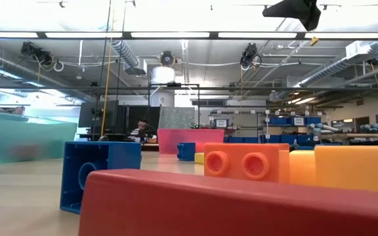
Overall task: Sort blocks by size
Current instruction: Put the teal rectangle block into the transparent bin, then put the blue 4 studded building block into the teal bin
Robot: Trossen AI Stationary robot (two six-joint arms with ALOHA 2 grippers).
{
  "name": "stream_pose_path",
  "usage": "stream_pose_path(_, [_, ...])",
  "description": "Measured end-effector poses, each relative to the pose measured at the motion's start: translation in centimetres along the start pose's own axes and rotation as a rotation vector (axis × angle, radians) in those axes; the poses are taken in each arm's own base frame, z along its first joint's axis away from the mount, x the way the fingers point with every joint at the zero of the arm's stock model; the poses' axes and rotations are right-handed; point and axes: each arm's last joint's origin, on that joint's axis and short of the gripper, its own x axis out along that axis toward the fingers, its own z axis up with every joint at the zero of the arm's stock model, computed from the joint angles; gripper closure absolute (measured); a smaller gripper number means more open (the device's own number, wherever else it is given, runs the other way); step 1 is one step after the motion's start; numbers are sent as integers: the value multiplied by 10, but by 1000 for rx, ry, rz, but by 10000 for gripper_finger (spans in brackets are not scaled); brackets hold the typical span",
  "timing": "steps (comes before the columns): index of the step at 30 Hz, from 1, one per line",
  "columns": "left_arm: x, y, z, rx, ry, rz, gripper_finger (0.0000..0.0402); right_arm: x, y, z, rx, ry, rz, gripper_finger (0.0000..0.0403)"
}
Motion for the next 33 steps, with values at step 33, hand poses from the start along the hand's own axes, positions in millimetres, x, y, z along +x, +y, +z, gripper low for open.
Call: stream_pose_path(33, [-98, -14, 0, -35, -63, -148, 224, 14, -30, 14, 10, -37, -153, 147])
